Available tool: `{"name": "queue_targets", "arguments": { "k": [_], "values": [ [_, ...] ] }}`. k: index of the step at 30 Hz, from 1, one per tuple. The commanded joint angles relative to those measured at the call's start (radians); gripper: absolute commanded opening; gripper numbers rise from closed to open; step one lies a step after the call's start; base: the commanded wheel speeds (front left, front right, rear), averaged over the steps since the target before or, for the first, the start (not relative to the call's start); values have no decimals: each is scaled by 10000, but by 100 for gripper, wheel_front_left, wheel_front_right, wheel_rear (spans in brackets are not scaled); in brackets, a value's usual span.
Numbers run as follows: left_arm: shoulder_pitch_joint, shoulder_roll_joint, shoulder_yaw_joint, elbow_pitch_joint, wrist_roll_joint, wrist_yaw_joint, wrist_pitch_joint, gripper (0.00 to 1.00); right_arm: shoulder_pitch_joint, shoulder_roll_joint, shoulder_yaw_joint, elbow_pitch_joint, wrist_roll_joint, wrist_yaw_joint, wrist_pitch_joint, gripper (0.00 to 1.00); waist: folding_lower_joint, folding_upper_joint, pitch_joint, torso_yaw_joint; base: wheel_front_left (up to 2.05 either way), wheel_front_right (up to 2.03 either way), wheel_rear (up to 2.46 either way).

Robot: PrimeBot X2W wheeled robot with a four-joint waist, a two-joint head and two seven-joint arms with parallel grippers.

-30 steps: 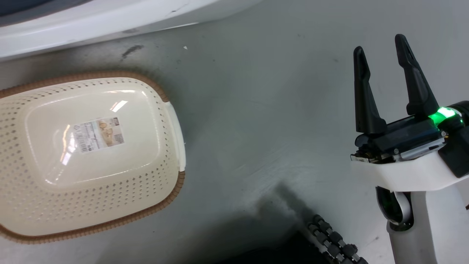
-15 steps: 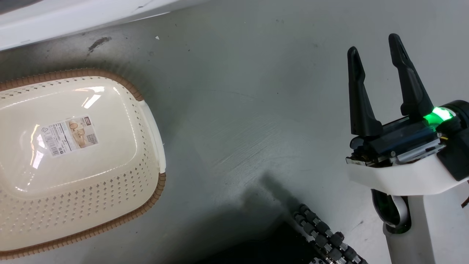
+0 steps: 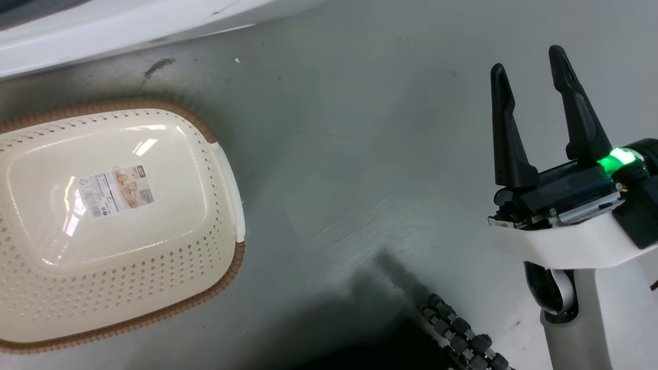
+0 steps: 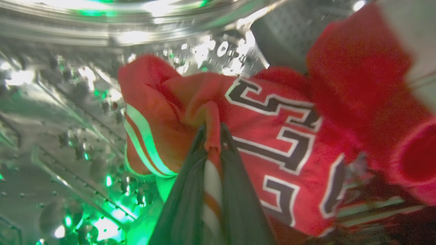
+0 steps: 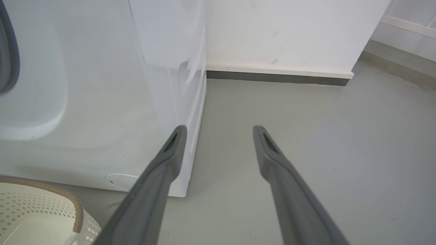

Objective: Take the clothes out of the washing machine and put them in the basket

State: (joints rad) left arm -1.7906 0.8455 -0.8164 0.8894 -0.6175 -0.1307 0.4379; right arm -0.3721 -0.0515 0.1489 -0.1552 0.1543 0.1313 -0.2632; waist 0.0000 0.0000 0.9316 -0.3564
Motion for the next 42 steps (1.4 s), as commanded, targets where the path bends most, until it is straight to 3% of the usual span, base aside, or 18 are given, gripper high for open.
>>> {"name": "queue_targets", "arguments": {
  "k": [1,14,29,35,42],
  "values": [
    [-127,-160,-39,171,59,18,-399,0,-223,24,-41,47,-64,-10,-23,100,0,0,-225,111,0,0,0],
    [1478,-1609,41,1673,-654,18,-3540,0,32,21,-451,455,-698,-10,-23,100,0,0,-2034,980,0,0,0],
    [4269,-3074,114,2009,-1508,49,-6669,0,594,18,-637,944,-1264,-10,-23,100,0,0,-4131,2129,0,0,0],
    [5533,-3445,425,1160,-1369,438,-7044,0,983,18,-697,1155,-1461,-10,-23,100,0,0,-5081,2567,0,0,0],
    [7798,-3261,1768,-1978,-588,1453,-7042,0,1354,21,-682,1358,-1531,-9,-23,100,0,0,-5972,3018,0,0,0]
  ]
}}
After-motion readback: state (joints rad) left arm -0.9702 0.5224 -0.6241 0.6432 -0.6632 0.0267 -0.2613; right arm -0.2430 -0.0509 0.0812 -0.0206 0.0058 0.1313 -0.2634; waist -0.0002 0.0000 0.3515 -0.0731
